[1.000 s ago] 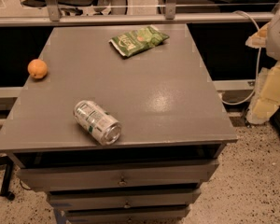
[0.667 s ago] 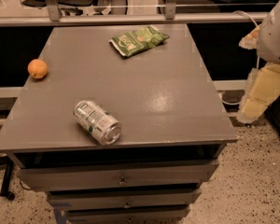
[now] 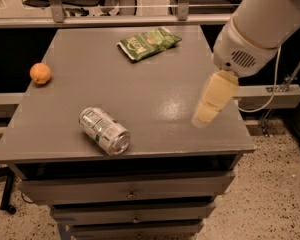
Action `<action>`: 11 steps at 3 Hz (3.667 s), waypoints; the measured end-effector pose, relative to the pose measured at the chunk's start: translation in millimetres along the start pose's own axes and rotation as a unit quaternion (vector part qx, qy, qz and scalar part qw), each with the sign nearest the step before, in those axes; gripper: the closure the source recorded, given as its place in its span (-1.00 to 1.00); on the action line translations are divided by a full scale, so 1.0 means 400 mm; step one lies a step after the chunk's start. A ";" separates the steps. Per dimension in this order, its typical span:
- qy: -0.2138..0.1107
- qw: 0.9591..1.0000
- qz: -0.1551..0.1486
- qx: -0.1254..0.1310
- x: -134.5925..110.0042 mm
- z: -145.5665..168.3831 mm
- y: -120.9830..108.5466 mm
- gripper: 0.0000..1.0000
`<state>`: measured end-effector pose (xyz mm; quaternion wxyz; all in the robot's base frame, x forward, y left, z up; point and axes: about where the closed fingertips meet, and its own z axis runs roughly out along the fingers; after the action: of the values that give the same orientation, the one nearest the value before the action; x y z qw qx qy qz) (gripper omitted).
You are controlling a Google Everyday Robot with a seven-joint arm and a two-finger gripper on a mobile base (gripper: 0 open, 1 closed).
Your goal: Place 7up can upright
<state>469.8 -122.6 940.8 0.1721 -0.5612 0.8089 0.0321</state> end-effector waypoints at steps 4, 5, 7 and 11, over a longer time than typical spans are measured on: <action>0.004 0.994 0.093 -0.063 -0.383 0.217 0.120 -1.00; 0.027 0.991 0.119 -0.060 -0.424 0.277 0.156 -1.00; 0.062 0.983 0.166 -0.039 -0.470 0.339 0.217 -1.00; 0.075 0.977 0.199 -0.006 -0.453 0.384 0.258 -0.19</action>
Offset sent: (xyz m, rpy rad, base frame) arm 0.0339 0.1646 -0.0273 0.1815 0.1862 -0.1087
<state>468.4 115.4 839.1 0.0979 -0.3905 0.9150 0.0285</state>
